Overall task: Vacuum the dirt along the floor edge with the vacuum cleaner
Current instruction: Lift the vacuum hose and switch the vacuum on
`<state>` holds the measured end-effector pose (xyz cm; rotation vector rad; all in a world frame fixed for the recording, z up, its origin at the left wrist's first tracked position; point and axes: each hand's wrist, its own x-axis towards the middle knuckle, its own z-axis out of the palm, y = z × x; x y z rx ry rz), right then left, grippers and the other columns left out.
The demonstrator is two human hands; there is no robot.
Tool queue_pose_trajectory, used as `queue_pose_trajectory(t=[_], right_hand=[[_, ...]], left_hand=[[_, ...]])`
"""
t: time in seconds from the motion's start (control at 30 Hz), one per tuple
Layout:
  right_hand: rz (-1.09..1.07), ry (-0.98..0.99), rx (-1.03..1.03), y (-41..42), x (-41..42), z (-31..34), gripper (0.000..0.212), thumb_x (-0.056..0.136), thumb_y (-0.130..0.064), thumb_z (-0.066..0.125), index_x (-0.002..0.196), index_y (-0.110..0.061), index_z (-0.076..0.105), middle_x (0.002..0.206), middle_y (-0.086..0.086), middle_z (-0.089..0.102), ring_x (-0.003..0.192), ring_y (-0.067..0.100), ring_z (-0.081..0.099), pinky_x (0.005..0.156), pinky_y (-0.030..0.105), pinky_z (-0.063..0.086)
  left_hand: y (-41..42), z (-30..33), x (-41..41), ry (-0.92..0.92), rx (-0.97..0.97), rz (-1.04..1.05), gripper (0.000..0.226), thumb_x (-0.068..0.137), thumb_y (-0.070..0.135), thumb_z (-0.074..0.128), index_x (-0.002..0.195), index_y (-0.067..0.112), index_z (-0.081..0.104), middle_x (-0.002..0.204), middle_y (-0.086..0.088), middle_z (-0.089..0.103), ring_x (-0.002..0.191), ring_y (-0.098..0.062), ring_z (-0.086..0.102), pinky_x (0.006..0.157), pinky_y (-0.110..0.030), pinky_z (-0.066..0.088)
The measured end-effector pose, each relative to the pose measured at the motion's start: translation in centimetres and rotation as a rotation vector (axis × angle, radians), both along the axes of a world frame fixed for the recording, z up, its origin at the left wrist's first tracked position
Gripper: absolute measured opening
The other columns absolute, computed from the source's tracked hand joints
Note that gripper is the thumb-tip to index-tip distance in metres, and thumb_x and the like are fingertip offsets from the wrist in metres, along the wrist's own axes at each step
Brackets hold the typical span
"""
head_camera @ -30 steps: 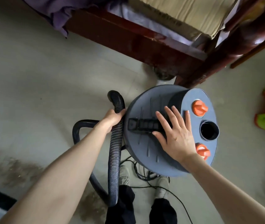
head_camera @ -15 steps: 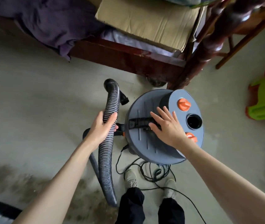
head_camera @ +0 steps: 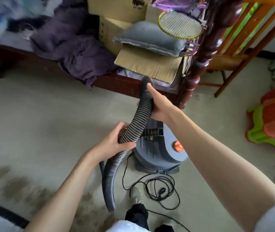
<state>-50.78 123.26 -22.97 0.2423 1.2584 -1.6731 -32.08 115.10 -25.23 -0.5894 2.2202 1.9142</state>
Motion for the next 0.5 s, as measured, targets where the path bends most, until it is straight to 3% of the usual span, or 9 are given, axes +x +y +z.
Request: queue_pose_trajectory(t=[0.07, 0.17, 0.27, 0.33, 0.4, 0.5], right_hand=[[-0.016, -0.044, -0.047, 1.9, 0.0, 1.4, 0.033, 0.098, -0.034, 0.056, 0.089, -0.002, 0.054, 0.074, 0.011, 0.054, 0.065, 0.021, 0.056, 0.062, 0.033, 0.052], [-0.017, -0.044, -0.121, 5.5, 0.9, 2.8, 0.021, 0.098, -0.022, 0.057, 0.09, -0.003, 0.055, 0.076, 0.011, 0.057, 0.069, 0.021, 0.058, 0.068, 0.033, 0.051], [0.031, 0.068, -0.126, 10.4, 2.0, 3.4, 0.009, 0.098, -0.013, 0.055, 0.096, -0.004, 0.055, 0.079, 0.011, 0.06, 0.069, 0.019, 0.063, 0.064, 0.03, 0.056], [0.068, 0.149, -0.118, 13.8, 2.6, 3.6, 0.006, 0.097, -0.008, 0.054, 0.102, -0.005, 0.055, 0.085, 0.012, 0.062, 0.073, 0.019, 0.067, 0.063, 0.029, 0.058], [0.081, 0.177, -0.118, 17.0, 3.1, 3.9, 0.011, 0.096, -0.005, 0.054, 0.107, -0.007, 0.056, 0.091, 0.012, 0.063, 0.077, 0.017, 0.069, 0.066, 0.031, 0.058], [0.116, 0.202, -0.163, 21.5, 3.6, 4.8, 0.023, 0.095, 0.0, 0.053, 0.116, -0.008, 0.056, 0.099, 0.013, 0.063, 0.084, 0.018, 0.067, 0.076, 0.034, 0.056]], left_hand=[[1.4, 1.0, 0.3, 0.01, -0.025, -0.051, 0.047, 0.077, 0.021, 0.077, 0.112, 0.024, 0.047, 0.104, 0.007, 0.06, 0.092, 0.002, 0.059, 0.078, -0.014, 0.046], [3.2, 1.8, 0.2, -0.038, -0.017, -0.149, 0.05, 0.075, 0.014, 0.08, 0.111, 0.026, 0.048, 0.111, 0.003, 0.062, 0.101, -0.002, 0.06, 0.087, -0.016, 0.047], [4.9, 2.5, -0.7, -0.131, -0.046, -0.228, 0.032, 0.088, 0.018, 0.067, 0.116, 0.026, 0.053, 0.109, 0.003, 0.066, 0.1, -0.009, 0.063, 0.092, -0.027, 0.05], [5.8, 3.5, -2.3, -0.162, -0.056, -0.087, 0.023, 0.098, 0.031, 0.048, 0.118, 0.024, 0.054, 0.107, 0.009, 0.067, 0.093, 0.0, 0.063, 0.084, -0.018, 0.05], [6.9, 5.0, -4.8, -0.139, -0.078, 0.101, 0.027, 0.101, 0.04, 0.036, 0.116, 0.024, 0.053, 0.112, 0.01, 0.065, 0.092, 0.004, 0.061, 0.075, -0.012, 0.048], [9.9, 7.8, -9.1, -0.075, 0.045, 0.226, 0.048, 0.102, 0.042, 0.03, 0.132, 0.009, 0.047, 0.13, -0.007, 0.058, 0.117, -0.018, 0.056, 0.094, -0.031, 0.047]])
